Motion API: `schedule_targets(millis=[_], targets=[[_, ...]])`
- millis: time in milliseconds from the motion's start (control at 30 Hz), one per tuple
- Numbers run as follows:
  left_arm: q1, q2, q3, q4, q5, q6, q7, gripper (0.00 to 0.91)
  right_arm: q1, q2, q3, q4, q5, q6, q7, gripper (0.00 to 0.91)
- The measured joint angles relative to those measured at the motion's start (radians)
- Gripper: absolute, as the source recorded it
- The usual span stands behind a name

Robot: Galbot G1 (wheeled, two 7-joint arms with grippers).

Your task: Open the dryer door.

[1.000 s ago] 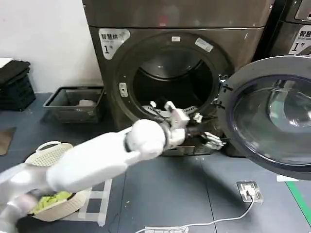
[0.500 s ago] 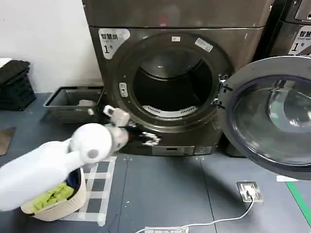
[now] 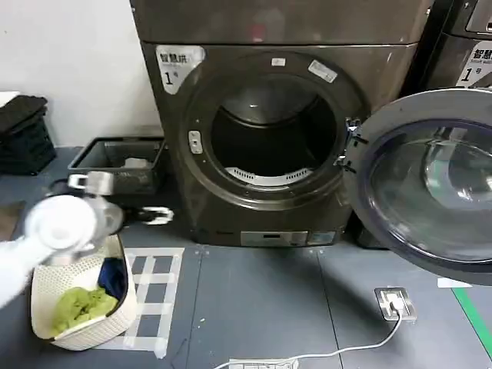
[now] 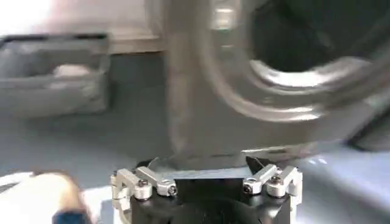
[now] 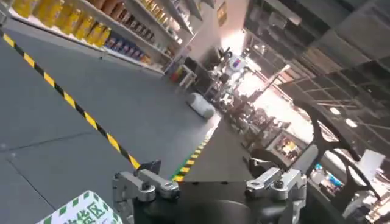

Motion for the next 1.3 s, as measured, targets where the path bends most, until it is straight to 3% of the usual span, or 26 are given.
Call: schedule_targets(millis=[233,667,900,1100,1300], targets=[[0.195,0.083,-0.205,0.079,-0.075,0.000,-0.013,0.907,0.004,-0.015,0.008,-0.037,0.000,0.006,-0.003,0.907],[0.458,0.176,-0.462,0.213,-0.179,0.000,-0.045,0.907,0.016,-0.026,0.008,-0.079,-0.023,0.013,-0.006,0.907],[0.632,0.208,-0.554,0.222,-0.302,0.000,-0.221,0.907,0.031,-0.016,0.001,-0.089,-0.029,0.031,-0.010,0.907],[0.660,0.238,-0.554,0.204,-0.442,0.000,-0.316,0.907,0.033,-0.016,0.001,-0.095,-0.029,0.037,-0.014,0.907],[0.658,0.251,-0.548,0.182,-0.561,0.000,-0.350,0.907,0.038,-0.015,-0.001,-0.103,-0.031,0.044,-0.018,0.907]])
